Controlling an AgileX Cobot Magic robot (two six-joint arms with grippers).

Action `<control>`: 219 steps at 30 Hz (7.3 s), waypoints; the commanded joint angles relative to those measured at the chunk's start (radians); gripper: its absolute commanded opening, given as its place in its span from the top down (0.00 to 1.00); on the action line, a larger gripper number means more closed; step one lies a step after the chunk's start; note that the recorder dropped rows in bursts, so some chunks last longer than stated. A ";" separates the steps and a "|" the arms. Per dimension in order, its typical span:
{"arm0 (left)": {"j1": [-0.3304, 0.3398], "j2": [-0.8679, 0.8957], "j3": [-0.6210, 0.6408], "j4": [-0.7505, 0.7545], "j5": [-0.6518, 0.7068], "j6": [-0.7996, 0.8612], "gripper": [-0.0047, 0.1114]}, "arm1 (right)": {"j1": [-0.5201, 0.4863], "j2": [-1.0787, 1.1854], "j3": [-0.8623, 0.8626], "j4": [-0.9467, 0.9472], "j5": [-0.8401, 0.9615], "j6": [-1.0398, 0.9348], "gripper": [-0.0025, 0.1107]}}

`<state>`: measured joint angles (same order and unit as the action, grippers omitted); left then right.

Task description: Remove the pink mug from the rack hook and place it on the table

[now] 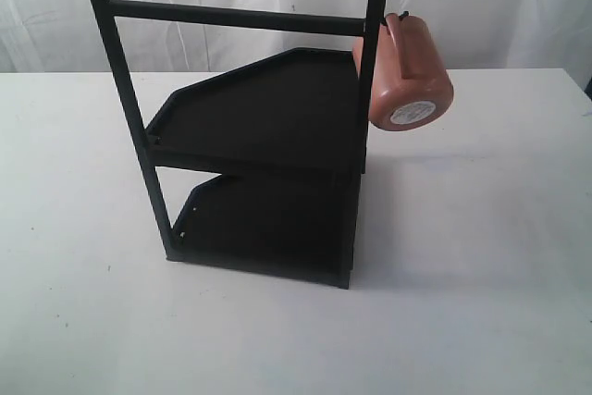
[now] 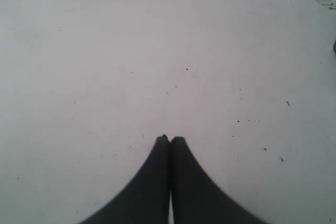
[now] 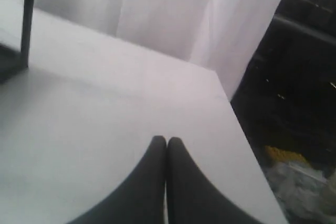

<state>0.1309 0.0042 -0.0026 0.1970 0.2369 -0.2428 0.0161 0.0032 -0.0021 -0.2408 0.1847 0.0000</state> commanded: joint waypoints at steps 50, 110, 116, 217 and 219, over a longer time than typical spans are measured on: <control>-0.003 -0.004 0.003 -0.003 -0.004 0.004 0.96 | 0.142 0.971 -0.805 0.813 0.342 -0.657 0.98; -0.003 -0.004 0.003 -0.003 -0.004 0.004 0.96 | 0.203 1.417 -1.182 1.013 0.518 -0.833 0.87; -0.003 -0.004 0.003 -0.003 -0.004 0.004 0.96 | 0.203 1.417 -1.182 1.013 0.525 -0.833 0.98; -0.003 -0.004 0.003 -0.003 -0.004 0.004 0.96 | 0.404 1.401 -0.430 -0.092 -0.725 -0.128 0.98; -0.003 -0.004 0.003 -0.003 -0.004 0.004 0.96 | 0.404 1.401 -0.430 -0.092 -0.713 -0.128 0.98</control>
<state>0.1309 0.0042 -0.0026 0.1970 0.2369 -0.2428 0.4191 1.4060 -0.4286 -0.3227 -0.5095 -0.1232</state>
